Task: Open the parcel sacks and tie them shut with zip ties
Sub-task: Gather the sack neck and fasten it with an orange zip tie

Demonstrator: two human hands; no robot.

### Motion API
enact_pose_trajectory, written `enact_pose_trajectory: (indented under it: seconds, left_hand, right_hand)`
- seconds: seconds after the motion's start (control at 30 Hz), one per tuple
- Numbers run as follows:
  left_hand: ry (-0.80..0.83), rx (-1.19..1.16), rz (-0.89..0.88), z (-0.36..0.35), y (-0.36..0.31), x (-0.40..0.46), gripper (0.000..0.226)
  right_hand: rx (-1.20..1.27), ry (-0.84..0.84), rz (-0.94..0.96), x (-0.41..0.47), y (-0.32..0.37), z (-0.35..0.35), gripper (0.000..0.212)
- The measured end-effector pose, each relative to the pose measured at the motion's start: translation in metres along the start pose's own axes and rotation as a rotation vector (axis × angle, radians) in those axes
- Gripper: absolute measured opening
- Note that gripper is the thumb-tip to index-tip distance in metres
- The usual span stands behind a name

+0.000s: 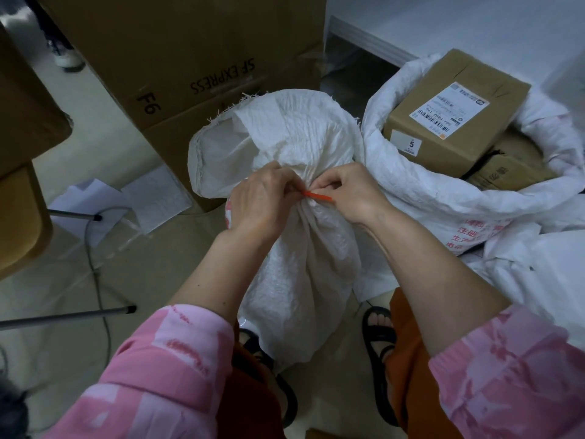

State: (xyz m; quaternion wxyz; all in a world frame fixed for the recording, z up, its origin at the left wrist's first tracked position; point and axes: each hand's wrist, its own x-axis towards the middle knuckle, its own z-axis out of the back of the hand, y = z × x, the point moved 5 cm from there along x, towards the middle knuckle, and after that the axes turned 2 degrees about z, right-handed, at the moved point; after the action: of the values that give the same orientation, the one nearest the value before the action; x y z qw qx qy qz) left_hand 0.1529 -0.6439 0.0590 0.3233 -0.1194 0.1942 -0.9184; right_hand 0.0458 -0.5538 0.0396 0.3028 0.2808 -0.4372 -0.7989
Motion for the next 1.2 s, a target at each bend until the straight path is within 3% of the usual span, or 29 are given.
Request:
enact_pose_trajectory:
  seconds: [0.27,0.47,0.77,0.9,1.1,1.2]
  left_hand:
    - [0.001,0.001,0.010,-0.002,-0.002,-0.002,0.010]
    - [-0.029,-0.054,-0.096,0.000,-0.011,-0.003,0.014]
    - [-0.052,0.031,-0.037,0.004,-0.008,-0.003,0.011]
    - [-0.060,-0.033,-0.139,0.004,-0.015,-0.003,0.010]
    - [-0.074,0.027,-0.053,0.006,-0.007,-0.002,0.012]
    - [-0.050,-0.028,-0.126,0.003,-0.013,-0.002,0.013]
  right_hand:
    - [-0.015,0.015,0.003,-0.003,0.002,0.007,0.006]
    - [-0.050,-0.010,-0.015,-0.005,0.001,0.009,0.005]
    - [-0.038,0.002,-0.008,-0.010,0.005,0.009,0.002]
    - [-0.046,-0.008,-0.012,-0.010,0.006,0.012,0.003]
    - [-0.020,0.008,-0.001,-0.016,0.011,0.014,0.005]
    - [-0.023,0.000,0.003,-0.017,0.012,0.016,0.005]
